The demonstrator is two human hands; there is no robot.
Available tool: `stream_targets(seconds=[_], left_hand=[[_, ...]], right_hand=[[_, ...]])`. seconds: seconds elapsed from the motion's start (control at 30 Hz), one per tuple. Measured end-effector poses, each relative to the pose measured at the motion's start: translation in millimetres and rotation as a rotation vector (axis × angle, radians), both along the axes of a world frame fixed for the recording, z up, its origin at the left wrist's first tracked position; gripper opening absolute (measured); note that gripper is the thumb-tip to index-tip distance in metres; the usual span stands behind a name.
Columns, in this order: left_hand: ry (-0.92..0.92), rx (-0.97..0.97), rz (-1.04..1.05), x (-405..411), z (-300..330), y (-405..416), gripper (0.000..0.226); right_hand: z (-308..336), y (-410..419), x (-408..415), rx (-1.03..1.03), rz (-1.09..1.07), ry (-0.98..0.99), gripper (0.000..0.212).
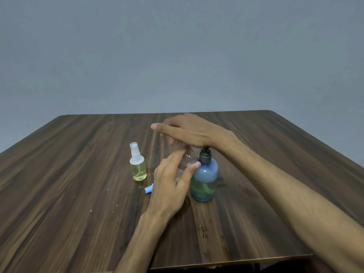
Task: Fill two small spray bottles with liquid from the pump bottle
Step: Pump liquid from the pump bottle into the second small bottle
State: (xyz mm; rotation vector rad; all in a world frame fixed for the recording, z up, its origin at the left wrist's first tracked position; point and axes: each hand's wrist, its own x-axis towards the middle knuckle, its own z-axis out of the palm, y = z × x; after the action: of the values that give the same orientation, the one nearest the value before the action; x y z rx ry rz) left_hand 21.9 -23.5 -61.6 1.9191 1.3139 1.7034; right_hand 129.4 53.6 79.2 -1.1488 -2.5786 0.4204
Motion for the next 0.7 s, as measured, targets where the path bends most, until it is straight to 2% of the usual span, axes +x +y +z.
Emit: stream_targets(seconds=[0.13, 0.27, 0.47, 0.7], left_hand=[[0.018, 0.020, 0.014, 0.1, 0.9, -0.6, 0.034], [-0.017, 0.031, 0.004, 1.0, 2.1, -2.5, 0.040], [-0.096, 0.077, 0.024, 1.6, 5.3, -5.0, 0.046], [-0.112, 0.059, -0.005, 4.3, 4.9, -3.8, 0.035]], right_hand=[[-7.6, -2.8, -0.5, -0.049, 0.001, -0.023, 0.081], [-0.8, -2.2, 3.5, -0.073, 0.003, 0.185, 0.070], [1.9, -8.0, 0.4, -0.105, 0.002, 0.104, 0.074], [-4.1, -9.2, -0.9, -0.146, -0.013, 0.024, 0.077]])
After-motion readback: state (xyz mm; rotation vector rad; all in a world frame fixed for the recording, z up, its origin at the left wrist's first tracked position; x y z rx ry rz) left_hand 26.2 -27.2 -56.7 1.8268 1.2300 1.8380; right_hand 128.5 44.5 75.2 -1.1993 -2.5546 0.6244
